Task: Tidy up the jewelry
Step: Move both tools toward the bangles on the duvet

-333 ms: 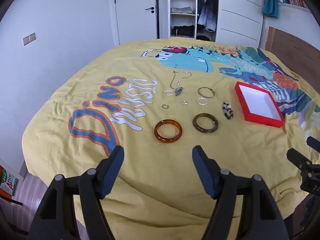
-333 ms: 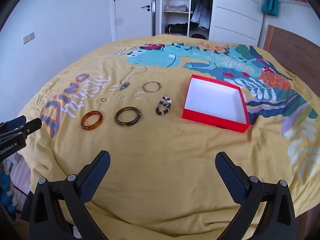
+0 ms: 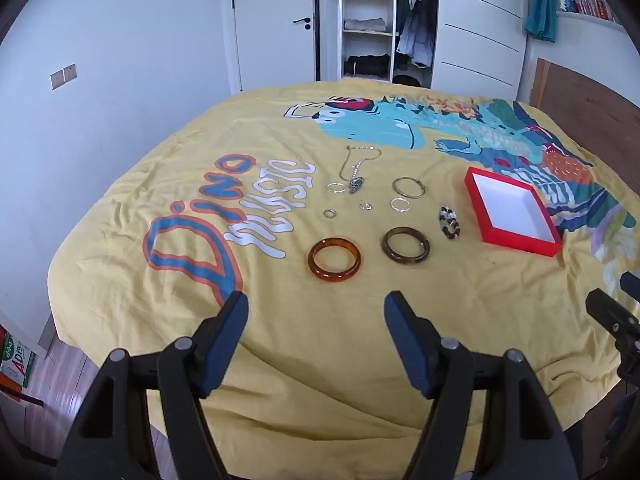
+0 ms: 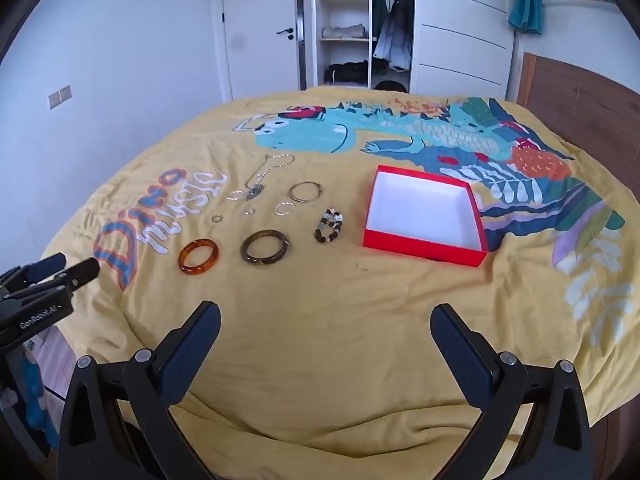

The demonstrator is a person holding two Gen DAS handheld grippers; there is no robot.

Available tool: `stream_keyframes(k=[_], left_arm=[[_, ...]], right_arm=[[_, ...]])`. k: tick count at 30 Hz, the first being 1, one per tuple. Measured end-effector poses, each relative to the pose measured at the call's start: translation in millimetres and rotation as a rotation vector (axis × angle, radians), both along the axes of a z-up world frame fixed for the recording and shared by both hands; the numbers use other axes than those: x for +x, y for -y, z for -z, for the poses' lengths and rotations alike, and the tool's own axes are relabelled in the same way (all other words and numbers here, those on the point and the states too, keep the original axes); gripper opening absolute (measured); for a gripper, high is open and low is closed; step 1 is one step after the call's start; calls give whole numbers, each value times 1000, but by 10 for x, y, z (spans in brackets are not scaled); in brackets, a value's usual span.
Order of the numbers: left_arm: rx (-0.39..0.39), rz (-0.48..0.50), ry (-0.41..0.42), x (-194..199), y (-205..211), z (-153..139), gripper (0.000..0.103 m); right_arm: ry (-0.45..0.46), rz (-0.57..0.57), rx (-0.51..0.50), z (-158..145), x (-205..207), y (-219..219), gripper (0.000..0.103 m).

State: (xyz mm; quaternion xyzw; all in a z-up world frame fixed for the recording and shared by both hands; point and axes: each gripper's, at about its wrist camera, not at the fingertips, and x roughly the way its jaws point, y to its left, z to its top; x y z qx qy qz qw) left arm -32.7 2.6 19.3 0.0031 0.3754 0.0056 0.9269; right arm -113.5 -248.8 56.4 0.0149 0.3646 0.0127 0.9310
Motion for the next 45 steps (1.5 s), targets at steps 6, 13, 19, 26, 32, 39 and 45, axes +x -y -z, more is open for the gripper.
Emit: stream_keyframes(k=[6, 13, 19, 26, 32, 39, 45], left_arm=[[12, 3, 9, -107, -21, -62, 69], [18, 13, 1, -107, 49, -93, 69], [28, 30, 3, -101, 73, -137, 69], [11, 41, 15, -88, 84, -163, 69], [-12, 34, 4, -12, 53, -133, 69], [-20, 34, -26, 153, 23, 10, 69], [-12, 42, -67, 368, 28, 140, 69]], right_arm=[[12, -2, 3, -41, 47, -63, 103], [35, -16, 5, -51, 46, -122, 103], [36, -27, 10, -54, 69, -146, 103], [46, -40, -8, -29, 130, -219, 103], [45, -52, -5, 55, 223, -252, 103], [41, -54, -3, 206, 354, -279, 102], [6, -62, -4, 363, 537, -292, 100]])
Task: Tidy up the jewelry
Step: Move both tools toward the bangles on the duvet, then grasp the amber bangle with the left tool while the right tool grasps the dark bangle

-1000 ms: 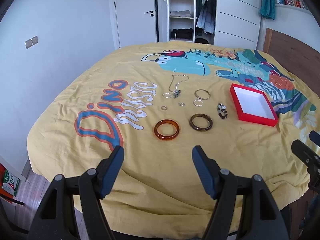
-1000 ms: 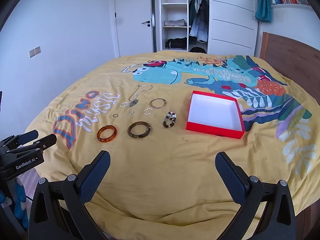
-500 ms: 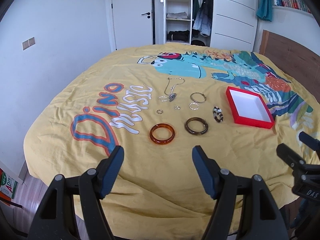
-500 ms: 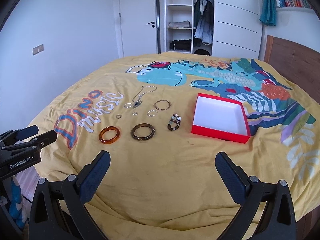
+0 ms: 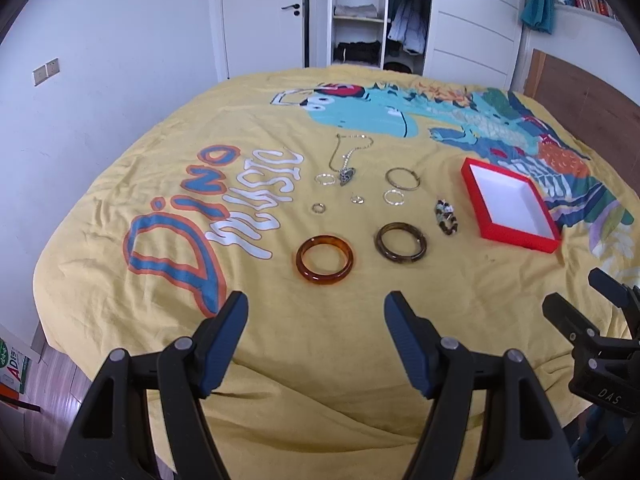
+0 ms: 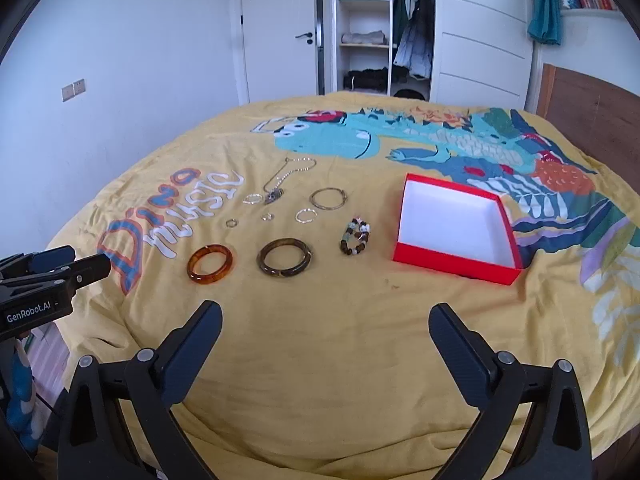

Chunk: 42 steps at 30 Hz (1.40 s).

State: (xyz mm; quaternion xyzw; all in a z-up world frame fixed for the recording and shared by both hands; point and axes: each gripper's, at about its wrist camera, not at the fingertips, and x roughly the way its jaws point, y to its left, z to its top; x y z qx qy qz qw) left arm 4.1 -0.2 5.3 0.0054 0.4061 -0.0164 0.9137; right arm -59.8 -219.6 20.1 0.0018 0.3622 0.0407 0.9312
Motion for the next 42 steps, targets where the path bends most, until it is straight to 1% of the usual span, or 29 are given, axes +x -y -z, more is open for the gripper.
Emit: stream_keyframes(k=[2, 7, 13, 17, 22, 26, 29, 32, 35, 37, 39, 42], left_arm=[[0, 3, -10, 64, 9, 39, 69], [7, 6, -49, 235, 44, 161, 69], [33, 13, -90, 422, 96, 317, 69], [36, 12, -113, 562, 110, 411, 69], [33, 15, -146, 751, 103, 551, 69], [14, -9, -170, 896, 13, 673, 69], [14, -49, -171, 982, -87, 724, 69], [6, -75, -180, 1106, -179, 783, 69], [1, -78, -193, 1261, -219, 871, 69], [-1, -77, -206, 1367, -214, 948, 69], [3, -76, -216, 1454, -204, 1017, 68], [6, -82, -245, 1582, -201, 1162, 68]], right_arm=[[-14, -3, -1, 46, 61, 7, 99], [-49, -14, 7, 177, 199, 17, 90], [-101, -24, 38, 355, 387, 25, 84], [-134, -44, 54, 459, 525, 5, 81], [-169, -69, 77, 571, 714, -6, 74], [-197, -74, 99, 680, 894, 12, 71], [-219, -75, 124, 774, 1042, 22, 69], [-236, -84, 148, 863, 1194, 8, 65], [-253, -99, 170, 944, 1353, -28, 58], [-264, -112, 186, 992, 1467, -63, 50], [-278, -119, 207, 1054, 1604, -95, 45], [-304, -125, 225, 1162, 1794, -127, 41]])
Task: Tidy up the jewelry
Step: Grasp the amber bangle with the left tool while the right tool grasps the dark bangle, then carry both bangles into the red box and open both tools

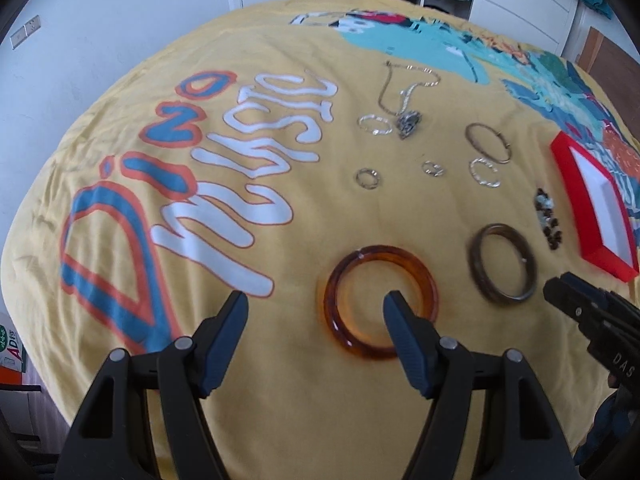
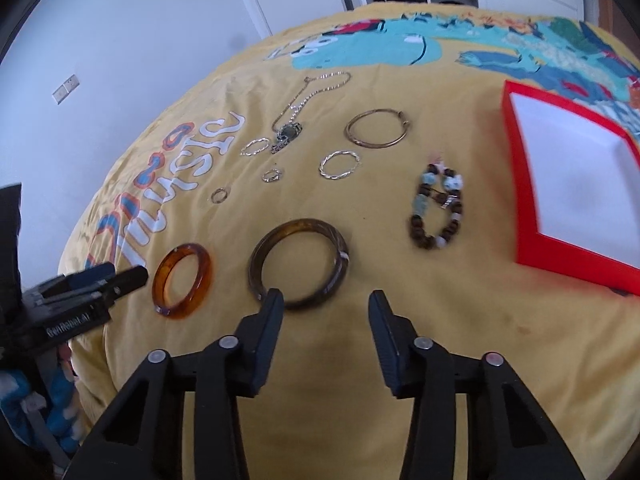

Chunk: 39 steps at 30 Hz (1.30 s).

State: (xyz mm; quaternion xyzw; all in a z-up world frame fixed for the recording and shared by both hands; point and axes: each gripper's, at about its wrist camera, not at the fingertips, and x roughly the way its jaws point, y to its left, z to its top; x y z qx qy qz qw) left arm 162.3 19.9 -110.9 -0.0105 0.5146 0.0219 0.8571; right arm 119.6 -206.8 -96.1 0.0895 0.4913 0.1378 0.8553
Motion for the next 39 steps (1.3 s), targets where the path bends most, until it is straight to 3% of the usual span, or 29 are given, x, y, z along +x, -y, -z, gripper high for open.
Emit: stream_keyframes(k=[6, 13, 16, 18, 20, 21, 23, 28, 39], left_arm=[[20, -26, -46, 162, -76, 260, 67], [63, -21, -40, 307, -14, 424, 65], [87, -4, -19, 329, 53, 431, 52], [121, 18, -6, 304, 129, 417, 39], [200, 50, 8, 255, 244, 404, 17], [219, 55, 7, 250, 262, 405, 15], [247, 53, 3, 219, 266, 388, 11], [234, 29, 15, 72, 219, 194, 9], [219, 75, 106, -479, 506, -402, 9]], right_arm=[[-54, 4, 8, 261, 253, -42, 37], [-31, -2, -27, 380, 426, -151, 34], [-25, -4, -62, 389, 445, -174, 22], [-32, 4, -60, 384, 444, -145, 14], [-39, 4, -55, 369, 421, -117, 11], [-40, 3, -59, 358, 402, -115, 11], [-42, 3, -57, 317, 331, -106, 10], [-22, 4, -55, 122, 10, -6, 10], [120, 92, -36, -606, -752, 517, 10]])
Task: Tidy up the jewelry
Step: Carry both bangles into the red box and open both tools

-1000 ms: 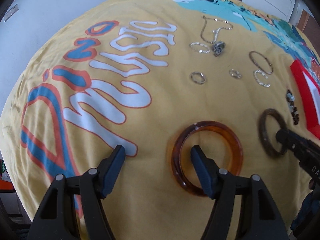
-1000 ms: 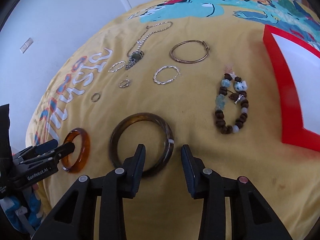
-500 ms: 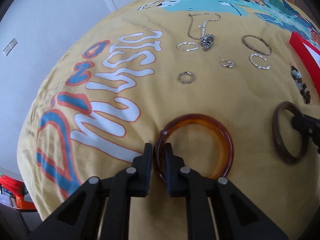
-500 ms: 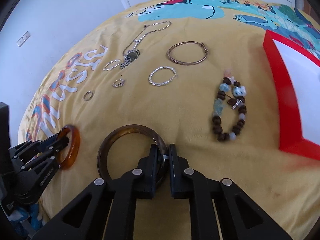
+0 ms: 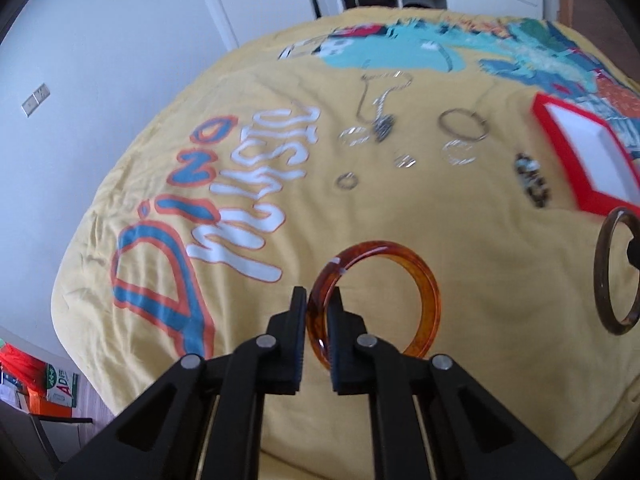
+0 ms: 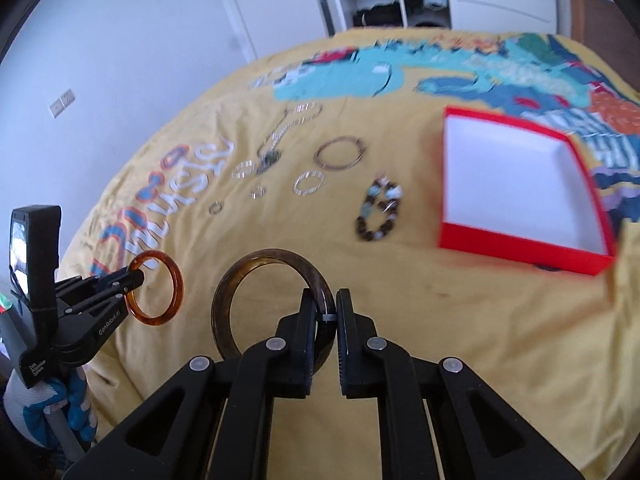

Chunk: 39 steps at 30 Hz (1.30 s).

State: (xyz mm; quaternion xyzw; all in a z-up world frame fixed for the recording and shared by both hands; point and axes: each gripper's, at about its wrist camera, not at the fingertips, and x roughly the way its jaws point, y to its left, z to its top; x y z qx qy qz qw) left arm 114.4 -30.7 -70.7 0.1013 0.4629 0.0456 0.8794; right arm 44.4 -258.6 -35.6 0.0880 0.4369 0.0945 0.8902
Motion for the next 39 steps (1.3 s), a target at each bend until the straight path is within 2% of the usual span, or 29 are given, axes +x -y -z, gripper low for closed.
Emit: stream_keyframes(k=[6, 10, 13, 18, 21, 24, 31, 34, 39], left_arm=[[-67, 67, 88, -141, 319, -611, 9], [-146, 109, 143, -61, 582, -1117, 9], [-177, 145, 182, 47, 790, -1421, 9], [-217, 209, 193, 339, 1226, -1683, 9], [-219, 242, 176, 544, 1506, -1637, 9], [-220, 265, 135, 769, 1754, -1448, 9], [-179, 314, 30, 1438, 2448, -707, 9], [-166, 337, 0, 1678, 2699, -436, 9], [-113, 351, -35, 1996, 3018, -14, 9]], right_arm=[[108, 56, -10, -505, -251, 365, 10], [181, 89, -34, -908, -227, 607, 10], [234, 122, -38, -1227, -165, 832, 10], [307, 176, -66, -1625, 0, 1168, 10], [317, 201, -90, -1695, 167, 1348, 10], [298, 220, -117, -1580, 394, 1520, 10], [157, 264, -151, -813, 1134, 1973, 10], [95, 262, -171, -425, 1475, 2121, 10], [21, 258, -196, 49, 1840, 2254, 10]])
